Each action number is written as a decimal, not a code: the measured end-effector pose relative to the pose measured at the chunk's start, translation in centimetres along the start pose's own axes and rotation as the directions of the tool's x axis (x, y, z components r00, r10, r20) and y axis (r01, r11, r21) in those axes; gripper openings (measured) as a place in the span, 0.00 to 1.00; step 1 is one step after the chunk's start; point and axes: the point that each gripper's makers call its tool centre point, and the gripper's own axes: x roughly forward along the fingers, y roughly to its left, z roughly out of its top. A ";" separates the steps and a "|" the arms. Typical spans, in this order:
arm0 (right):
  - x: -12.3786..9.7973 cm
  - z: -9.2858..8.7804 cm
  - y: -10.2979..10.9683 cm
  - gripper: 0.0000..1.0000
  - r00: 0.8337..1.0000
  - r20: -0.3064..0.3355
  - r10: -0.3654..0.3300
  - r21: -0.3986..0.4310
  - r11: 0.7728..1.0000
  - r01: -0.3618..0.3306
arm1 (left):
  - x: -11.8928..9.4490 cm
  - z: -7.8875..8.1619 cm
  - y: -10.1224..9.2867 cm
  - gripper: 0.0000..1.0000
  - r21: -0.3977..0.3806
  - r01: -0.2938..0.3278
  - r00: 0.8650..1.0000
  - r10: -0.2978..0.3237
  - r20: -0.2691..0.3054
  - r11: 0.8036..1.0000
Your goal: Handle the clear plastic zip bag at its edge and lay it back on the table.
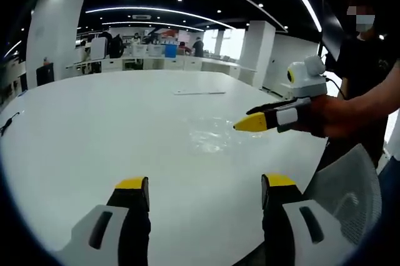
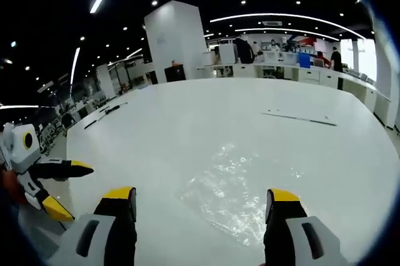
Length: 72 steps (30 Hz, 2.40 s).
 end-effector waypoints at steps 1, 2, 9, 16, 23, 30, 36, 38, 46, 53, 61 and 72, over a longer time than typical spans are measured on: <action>0.2 0.1 0.1 0.85 1.000 -0.002 0.001 -0.002 1.000 -0.001 | 0.0 0.0 -0.1 0.72 0.003 0.003 1.000 -0.003 -0.001 1.000; 0.3 0.1 0.1 0.85 1.000 -0.004 0.001 -0.004 1.000 -0.001 | 0.0 0.0 -0.1 0.72 0.005 0.004 1.000 -0.004 -0.001 1.000; 1.6 0.5 0.1 0.85 1.000 -0.018 0.011 0.001 1.000 -0.011 | 0.1 0.0 0.3 0.71 0.000 0.001 1.000 -0.001 0.003 1.000; 2.8 1.0 -0.2 0.85 1.000 -0.008 0.007 0.014 1.000 -0.007 | 0.1 -0.1 0.3 0.71 -0.004 0.004 1.000 -0.004 0.002 1.000; 4.0 0.5 0.2 0.84 0.999 -0.039 0.009 0.004 1.000 -0.009 | 0.0 -0.1 0.3 0.70 -0.013 0.001 1.000 -0.001 0.005 1.000; 4.4 -0.1 0.2 0.83 0.998 -0.061 -0.001 -0.005 1.000 0.001 | 0.2 -0.2 0.2 0.70 -0.012 0.005 1.000 -0.005 0.004 1.000; 5.7 -0.8 -0.2 0.81 0.997 -0.079 -0.010 -0.003 1.000 0.010 | 0.1 -0.1 0.0 0.69 -0.016 0.009 1.000 -0.009 0.002 1.000; 6.2 -1.1 -0.1 0.80 0.996 -0.092 -0.012 -0.010 1.000 0.011 | 0.1 0.0 0.0 0.69 -0.017 0.010 1.000 -0.010 0.001 1.000; 7.7 -1.8 0.6 0.76 0.990 -0.137 -0.009 -0.032 0.999 0.005 | 0.1 -0.2 0.1 0.68 -0.025 0.008 1.000 -0.008 -0.005 1.000; 8.4 -2.7 -0.2 0.68 0.985 -0.161 -0.057 -0.041 0.998 0.051 | 0.1 -0.2 0.2 0.66 -0.036 0.003 1.000 -0.003 -0.004 0.999; 8.5 -3.5 -0.2 0.66 0.982 -0.177 -0.058 -0.060 0.997 0.048 | 0.1 -0.3 0.0 0.66 -0.035 0.012 1.000 -0.012 -0.012 0.999; 9.2 -4.2 -1.3 0.57 0.976 -0.194 -0.097 -0.167 0.984 0.065 | 0.1 -0.4 -0.2 0.63 -0.038 0.017 1.000 -0.018 -0.023 0.999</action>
